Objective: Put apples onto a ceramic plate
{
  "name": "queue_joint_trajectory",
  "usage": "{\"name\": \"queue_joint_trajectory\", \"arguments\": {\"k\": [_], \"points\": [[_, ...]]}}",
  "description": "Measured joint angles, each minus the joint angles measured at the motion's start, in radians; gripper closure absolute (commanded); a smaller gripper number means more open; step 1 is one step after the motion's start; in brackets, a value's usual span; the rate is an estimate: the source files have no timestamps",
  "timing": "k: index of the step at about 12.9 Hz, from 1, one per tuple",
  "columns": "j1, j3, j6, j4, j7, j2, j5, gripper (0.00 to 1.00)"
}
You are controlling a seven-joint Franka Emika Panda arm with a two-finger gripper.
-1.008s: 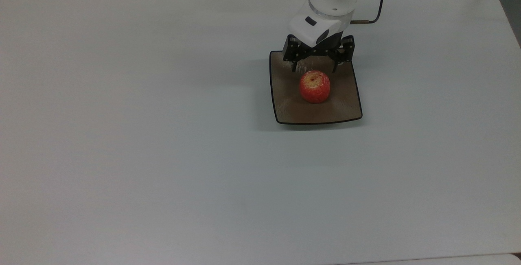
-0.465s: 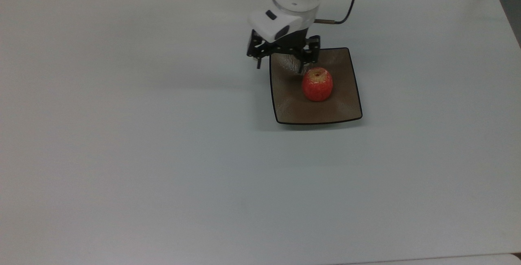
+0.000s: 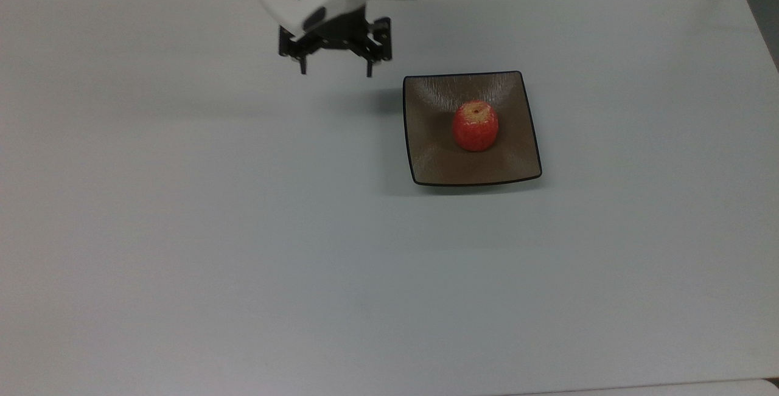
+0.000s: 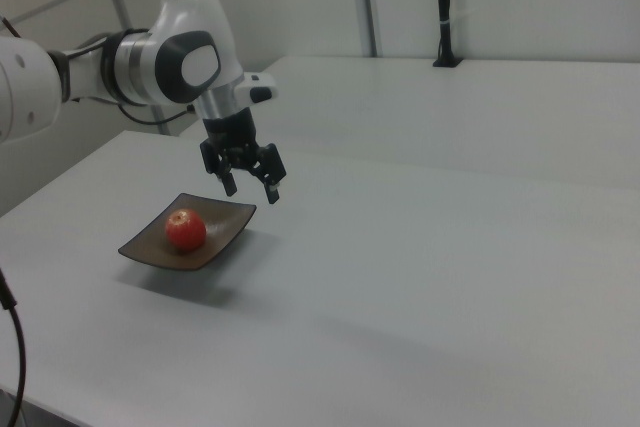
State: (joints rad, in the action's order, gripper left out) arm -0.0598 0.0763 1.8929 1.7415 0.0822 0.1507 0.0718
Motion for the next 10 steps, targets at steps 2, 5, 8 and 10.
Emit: {"name": "queue_joint_trajectory", "arguments": {"k": [2, 5, 8, 10], "points": [[0.0, -0.053, -0.016, 0.002, -0.056, -0.041, -0.055, 0.0], [-0.002, -0.063, -0.017, 0.013, -0.06, -0.058, -0.07, 0.0], [-0.005, -0.063, -0.017, 0.024, -0.06, -0.065, -0.07, 0.0], [-0.007, -0.063, -0.017, 0.027, -0.06, -0.066, -0.07, 0.0]]}}
